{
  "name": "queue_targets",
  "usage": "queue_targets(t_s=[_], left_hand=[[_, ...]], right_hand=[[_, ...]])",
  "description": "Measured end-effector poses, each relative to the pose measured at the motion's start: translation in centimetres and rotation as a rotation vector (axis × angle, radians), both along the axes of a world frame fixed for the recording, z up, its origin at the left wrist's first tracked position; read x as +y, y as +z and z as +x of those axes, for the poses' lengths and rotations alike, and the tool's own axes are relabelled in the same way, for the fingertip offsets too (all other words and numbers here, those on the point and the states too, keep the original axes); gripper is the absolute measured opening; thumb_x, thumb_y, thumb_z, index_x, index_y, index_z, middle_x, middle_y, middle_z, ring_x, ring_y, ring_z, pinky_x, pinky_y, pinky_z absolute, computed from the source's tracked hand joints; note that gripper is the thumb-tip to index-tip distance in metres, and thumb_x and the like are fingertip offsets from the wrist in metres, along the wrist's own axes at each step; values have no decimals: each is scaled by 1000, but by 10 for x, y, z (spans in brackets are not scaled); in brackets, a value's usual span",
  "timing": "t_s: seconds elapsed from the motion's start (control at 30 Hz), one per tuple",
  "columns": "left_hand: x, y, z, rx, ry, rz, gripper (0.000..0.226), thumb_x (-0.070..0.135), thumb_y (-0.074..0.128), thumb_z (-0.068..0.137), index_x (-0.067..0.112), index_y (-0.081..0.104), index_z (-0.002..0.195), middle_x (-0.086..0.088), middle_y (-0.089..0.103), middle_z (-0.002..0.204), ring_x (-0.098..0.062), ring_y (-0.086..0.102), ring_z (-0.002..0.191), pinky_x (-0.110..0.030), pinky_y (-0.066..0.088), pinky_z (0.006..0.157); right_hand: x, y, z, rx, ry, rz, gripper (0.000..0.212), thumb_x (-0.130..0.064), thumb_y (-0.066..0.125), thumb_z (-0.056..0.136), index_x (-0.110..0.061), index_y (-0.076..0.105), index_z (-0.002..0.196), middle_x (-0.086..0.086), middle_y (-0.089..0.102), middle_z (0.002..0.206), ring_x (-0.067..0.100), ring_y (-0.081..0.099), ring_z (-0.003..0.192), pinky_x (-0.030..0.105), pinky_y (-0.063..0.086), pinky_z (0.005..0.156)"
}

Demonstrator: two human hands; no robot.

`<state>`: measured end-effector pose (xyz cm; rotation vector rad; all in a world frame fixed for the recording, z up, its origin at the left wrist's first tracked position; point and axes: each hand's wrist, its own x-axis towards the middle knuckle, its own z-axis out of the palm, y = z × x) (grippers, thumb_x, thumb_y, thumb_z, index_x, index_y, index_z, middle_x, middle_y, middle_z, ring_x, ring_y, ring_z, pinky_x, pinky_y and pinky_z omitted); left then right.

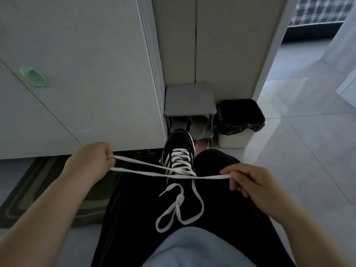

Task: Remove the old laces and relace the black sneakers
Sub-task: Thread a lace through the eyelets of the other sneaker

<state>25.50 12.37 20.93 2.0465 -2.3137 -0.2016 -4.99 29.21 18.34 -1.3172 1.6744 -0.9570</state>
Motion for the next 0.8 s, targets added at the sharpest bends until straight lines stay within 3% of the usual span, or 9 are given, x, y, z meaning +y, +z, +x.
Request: queue_targets(t_s=[0.1,0.27,0.33,0.4,0.47,0.57,0.63,0.7,0.8], left_hand=[[-1,-2,1,-5,54,-41,12,21,54,86,20,56,74,2,54,68,-14,49,62,-29,33,52],[-5,-14,8,6,120,150,21,26,52,91,14,55,73,-5,59,77,-22,54,72,-31,38,61],[0,-14,8,-17,54,259,18,32,57,89,15,55,93,-5,59,95,-21,53,85,-31,39,69],[11,-8,2,-3,-147,231,46,34,63,85,22,45,125,-3,53,115,-19,48,106,-30,40,89],[35,9,-20,252,-394,131,55,31,62,86,30,37,135,10,47,128,-6,41,119,-17,31,100],[81,30,-66,483,-628,278,47,47,48,89,45,31,132,33,43,125,18,36,118,3,26,92],[94,24,-84,581,-593,410,50,52,44,86,43,30,133,28,45,125,13,43,115,-4,35,93],[96,15,-88,662,-449,451,48,50,46,86,37,34,131,20,52,120,5,57,100,-15,44,87],[93,2,-84,665,-318,320,14,33,52,92,32,53,105,15,68,90,6,61,82,-13,45,76]], right_hand=[[-3,-1,8,129,103,23,32,-11,43,97,-38,59,100,-20,68,85,3,61,67,12,46,69],[-7,2,22,142,138,-4,18,-20,50,95,-31,64,89,-19,70,79,2,65,68,16,49,69],[-9,4,25,160,164,-10,17,-26,53,93,-33,66,84,-19,68,76,1,63,69,14,48,68],[-12,6,29,150,189,-17,16,-31,58,89,-40,66,78,-21,66,79,-2,62,74,13,47,70],[-17,10,38,109,218,-42,14,-33,63,86,-43,68,78,-23,64,85,-4,61,81,12,46,74],[-25,17,58,12,250,-114,16,-22,68,83,-38,71,81,-26,64,81,-2,62,80,11,46,72],[-30,18,68,-101,163,-158,28,-11,70,81,-38,70,78,-24,68,77,0,66,77,13,49,70],[-34,14,73,-239,23,-146,21,-8,71,79,-29,74,77,-11,72,75,5,69,72,16,52,68],[-38,5,81,-326,-98,-65,6,-17,72,79,-20,75,76,-2,72,69,5,67,63,13,48,59]])
